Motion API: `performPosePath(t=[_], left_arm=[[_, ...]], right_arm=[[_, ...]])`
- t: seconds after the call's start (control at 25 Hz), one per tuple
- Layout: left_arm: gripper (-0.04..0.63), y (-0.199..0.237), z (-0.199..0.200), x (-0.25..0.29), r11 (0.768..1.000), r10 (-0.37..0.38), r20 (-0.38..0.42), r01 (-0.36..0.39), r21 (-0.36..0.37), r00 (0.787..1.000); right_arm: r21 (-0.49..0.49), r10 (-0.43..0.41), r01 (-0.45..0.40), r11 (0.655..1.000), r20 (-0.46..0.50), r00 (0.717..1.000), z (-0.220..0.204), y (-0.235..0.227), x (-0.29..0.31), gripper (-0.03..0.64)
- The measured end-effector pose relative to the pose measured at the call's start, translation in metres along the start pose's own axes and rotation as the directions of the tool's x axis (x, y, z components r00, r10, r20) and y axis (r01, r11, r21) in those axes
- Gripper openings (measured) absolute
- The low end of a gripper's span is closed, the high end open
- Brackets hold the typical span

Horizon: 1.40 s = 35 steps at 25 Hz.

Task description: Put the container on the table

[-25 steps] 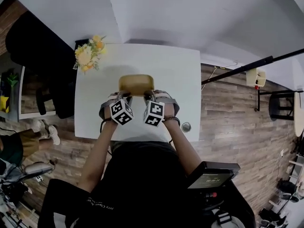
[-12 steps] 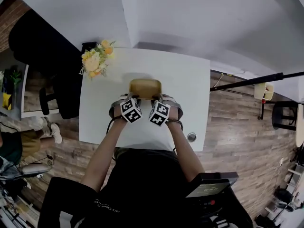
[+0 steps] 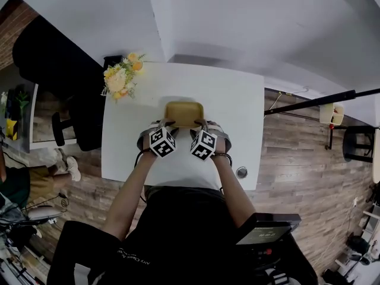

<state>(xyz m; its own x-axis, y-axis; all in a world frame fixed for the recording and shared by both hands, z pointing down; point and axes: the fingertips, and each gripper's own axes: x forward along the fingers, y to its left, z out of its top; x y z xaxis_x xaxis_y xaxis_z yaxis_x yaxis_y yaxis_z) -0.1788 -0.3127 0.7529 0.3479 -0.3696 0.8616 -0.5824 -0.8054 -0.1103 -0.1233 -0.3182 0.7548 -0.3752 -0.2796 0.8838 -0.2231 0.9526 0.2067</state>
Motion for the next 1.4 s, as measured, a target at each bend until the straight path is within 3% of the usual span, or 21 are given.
performPosePath(t=[0.24, 0.36, 0.44, 0.52, 0.6, 0.8, 0.88, 1.0, 1.04, 1.12, 1.2, 1.28, 1.4], left_arm=[[0.112, -0.005, 0.002, -0.027, 0.999, 0.033, 0.06, -0.032, -0.015, 0.998], [0.099, -0.006, 0.013, -0.044, 0.992, 0.057, 0.148, -0.04, -0.116, 0.987], [0.089, -0.006, 0.024, -0.056, 0.976, 0.08, 0.227, -0.029, -0.217, 0.971], [0.076, -0.005, 0.035, -0.068, 0.948, 0.108, 0.318, -0.001, -0.318, 0.942], [0.06, -0.003, 0.048, -0.083, 0.927, 0.146, 0.394, 0.013, -0.374, 0.908], [0.025, 0.002, 0.084, -0.132, 0.926, 0.241, 0.518, -0.036, -0.375, 0.821], [0.011, 0.004, 0.102, -0.154, 0.928, 0.266, 0.582, -0.041, -0.37, 0.768], [0.003, 0.004, 0.126, -0.187, 0.929, 0.29, 0.682, -0.025, -0.37, 0.671], [0.002, 0.003, 0.131, -0.195, 0.929, 0.299, 0.699, -0.031, -0.368, 0.65], [0.002, 0.0, 0.137, -0.205, 0.932, 0.313, 0.71, -0.059, -0.358, 0.631], [0.002, -0.005, 0.139, -0.209, 0.935, 0.319, 0.71, -0.087, -0.343, 0.628], [0.002, -0.01, 0.137, -0.211, 0.935, 0.324, 0.709, -0.099, -0.34, 0.626], [0.002, -0.017, 0.129, -0.205, 0.93, 0.338, 0.693, -0.111, -0.351, 0.637]], right_arm=[[0.097, -0.011, 0.001, 0.995, 0.098, 0.995, 0.007, 0.005, -0.026, 0.19], [0.155, -0.045, 0.018, 0.988, 0.173, 0.984, 0.015, 0.0, -0.048, 0.183], [0.214, -0.073, 0.022, 0.977, 0.234, 0.97, 0.02, -0.006, -0.065, 0.178], [0.282, -0.103, 0.013, 0.959, 0.306, 0.947, 0.026, -0.012, -0.083, 0.173], [0.339, -0.138, -0.001, 0.941, 0.384, 0.913, 0.034, -0.019, -0.102, 0.153], [0.386, -0.23, 0.006, 0.923, 0.536, 0.812, 0.051, -0.031, -0.153, 0.098], [0.379, -0.256, 0.018, 0.925, 0.587, 0.768, 0.06, -0.034, -0.174, 0.059], [0.377, -0.283, 0.022, 0.926, 0.655, 0.701, 0.073, -0.038, -0.204, 0.028], [0.379, -0.289, 0.018, 0.925, 0.675, 0.679, 0.077, -0.038, -0.213, 0.015], [0.38, -0.296, 0.007, 0.925, 0.708, 0.641, 0.083, -0.037, -0.229, 0.014], [0.369, -0.294, 0.005, 0.929, 0.732, 0.615, 0.088, -0.033, -0.241, 0.014], [0.347, -0.283, 0.01, 0.938, 0.746, 0.603, 0.091, -0.026, -0.245, 0.014], [0.327, -0.267, 0.013, 0.945, 0.748, 0.608, 0.088, -0.017, -0.241, 0.014]])
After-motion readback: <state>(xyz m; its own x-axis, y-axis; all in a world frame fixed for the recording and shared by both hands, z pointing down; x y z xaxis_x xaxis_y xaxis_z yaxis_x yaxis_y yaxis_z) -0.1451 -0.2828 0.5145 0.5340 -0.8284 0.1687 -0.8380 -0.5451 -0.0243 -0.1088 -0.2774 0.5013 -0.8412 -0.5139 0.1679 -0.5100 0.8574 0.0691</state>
